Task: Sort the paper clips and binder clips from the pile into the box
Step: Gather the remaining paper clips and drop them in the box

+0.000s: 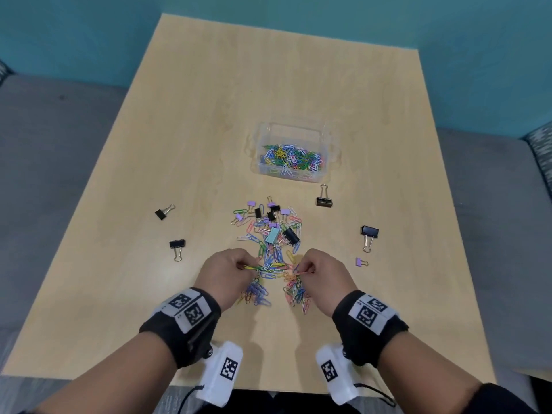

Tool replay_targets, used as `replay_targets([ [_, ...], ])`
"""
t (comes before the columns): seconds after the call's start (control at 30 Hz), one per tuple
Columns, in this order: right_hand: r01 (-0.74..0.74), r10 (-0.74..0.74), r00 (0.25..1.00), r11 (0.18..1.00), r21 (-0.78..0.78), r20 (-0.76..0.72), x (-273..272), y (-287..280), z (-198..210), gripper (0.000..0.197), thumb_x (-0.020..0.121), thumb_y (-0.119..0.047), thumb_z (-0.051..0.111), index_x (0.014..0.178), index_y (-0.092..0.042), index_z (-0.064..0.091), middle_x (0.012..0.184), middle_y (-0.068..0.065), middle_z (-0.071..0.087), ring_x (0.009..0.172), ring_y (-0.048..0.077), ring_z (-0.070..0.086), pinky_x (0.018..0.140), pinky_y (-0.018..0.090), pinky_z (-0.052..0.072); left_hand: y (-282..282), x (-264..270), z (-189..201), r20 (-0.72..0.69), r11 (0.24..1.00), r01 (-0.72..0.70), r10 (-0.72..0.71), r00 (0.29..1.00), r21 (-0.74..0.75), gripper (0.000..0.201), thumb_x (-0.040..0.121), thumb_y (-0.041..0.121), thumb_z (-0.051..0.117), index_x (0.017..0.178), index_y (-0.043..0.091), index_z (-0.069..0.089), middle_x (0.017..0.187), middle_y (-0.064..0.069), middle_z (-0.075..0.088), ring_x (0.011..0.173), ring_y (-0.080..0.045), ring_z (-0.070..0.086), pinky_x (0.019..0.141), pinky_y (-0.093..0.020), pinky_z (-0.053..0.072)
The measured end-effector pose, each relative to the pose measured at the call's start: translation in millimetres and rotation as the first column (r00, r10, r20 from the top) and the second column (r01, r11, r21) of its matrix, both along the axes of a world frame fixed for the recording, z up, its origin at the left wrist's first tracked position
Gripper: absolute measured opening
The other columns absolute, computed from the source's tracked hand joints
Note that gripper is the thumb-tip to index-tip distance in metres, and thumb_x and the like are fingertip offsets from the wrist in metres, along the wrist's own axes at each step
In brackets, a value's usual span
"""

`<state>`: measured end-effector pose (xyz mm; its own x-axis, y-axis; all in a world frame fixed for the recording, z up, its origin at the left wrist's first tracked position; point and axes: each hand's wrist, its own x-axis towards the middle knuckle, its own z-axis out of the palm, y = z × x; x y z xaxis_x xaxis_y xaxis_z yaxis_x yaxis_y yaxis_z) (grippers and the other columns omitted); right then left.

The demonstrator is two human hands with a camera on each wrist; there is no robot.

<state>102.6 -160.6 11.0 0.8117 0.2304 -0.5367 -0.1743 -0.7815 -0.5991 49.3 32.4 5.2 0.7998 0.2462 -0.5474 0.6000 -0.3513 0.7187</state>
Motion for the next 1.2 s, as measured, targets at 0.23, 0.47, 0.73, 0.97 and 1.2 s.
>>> replay_targets([
  [0.23, 0.333, -0.223, 0.904, 0.902, 0.275, -0.364, 20.2, -11.8, 11.1, 0.023, 0.078, 0.011, 0.055, 0.070, -0.010, 0.059, 0.061, 0.008, 0.055, 0.045, 0.020, 0.057, 0.055, 0.034, 0.041, 18.2, 7.6, 14.0, -0.200, 0.853, -0.298, 0.232, 0.952, -0.428, 0.015, 0.078, -0.009, 0.066, 0.076, 0.006, 0.070, 0.090, -0.033, 0.064, 0.058, -0.021, 0.055, 0.054, -0.027, 0.052],
  [0.47, 0.476, -0.272, 0.852, 0.757, 0.448, -0.447, 84.8, 5.3, 30.8, 0.024, 0.083, 0.013, 0.057, 0.072, -0.009, 0.056, 0.058, 0.008, 0.060, 0.043, 0.017, 0.053, 0.038, 0.021, 0.040, 26.1, 77.2, 42.1, -0.125, 0.755, -0.335, 0.323, 0.938, -0.564, 0.012, 0.082, -0.012, 0.060, 0.086, -0.001, 0.063, 0.061, -0.011, 0.061, 0.046, -0.014, 0.058, 0.045, -0.018, 0.050],
  [0.73, 0.465, -0.434, 0.883, 0.757, 0.458, -0.178, 191.7, 46.4, 44.3, 0.023, 0.083, 0.011, 0.056, 0.071, -0.009, 0.054, 0.069, 0.012, 0.055, 0.049, 0.018, 0.056, 0.049, 0.027, 0.054, 22.9, 200.1, 52.3, 0.136, 0.862, -0.266, 0.354, 0.925, -0.432, 0.014, 0.080, -0.007, 0.065, 0.075, 0.007, 0.063, 0.070, -0.011, 0.058, 0.053, -0.016, 0.056, 0.051, -0.020, 0.055],
  [0.97, 0.241, -0.257, 0.966, 0.935, 0.262, 0.031, 189.3, 37.0, 50.2, 0.021, 0.085, -0.004, 0.058, 0.103, -0.014, 0.061, 0.093, 0.003, 0.055, 0.076, 0.022, 0.058, 0.068, 0.047, 0.059, 26.9, 189.6, 43.9, 0.230, 0.948, -0.209, 0.265, 0.936, -0.241, 0.025, 0.082, 0.000, 0.063, 0.099, 0.018, 0.068, 0.099, 0.001, 0.063, 0.075, -0.020, 0.062, 0.078, -0.034, 0.057],
  [1.2, 0.030, 0.059, 0.948, 0.962, 0.272, -0.313, 69.2, -33.8, 27.3, 0.009, 0.070, -0.010, 0.058, 0.071, -0.017, 0.064, 0.068, 0.006, 0.056, 0.060, 0.020, 0.049, 0.057, 0.031, 0.045, 39.9, 45.0, 26.9, -0.080, 0.907, -0.003, -0.033, 0.996, -0.421, 0.009, 0.069, 0.012, 0.066, 0.077, 0.007, 0.067, 0.076, -0.005, 0.065, 0.068, -0.016, 0.056, 0.056, -0.024, 0.050],
])
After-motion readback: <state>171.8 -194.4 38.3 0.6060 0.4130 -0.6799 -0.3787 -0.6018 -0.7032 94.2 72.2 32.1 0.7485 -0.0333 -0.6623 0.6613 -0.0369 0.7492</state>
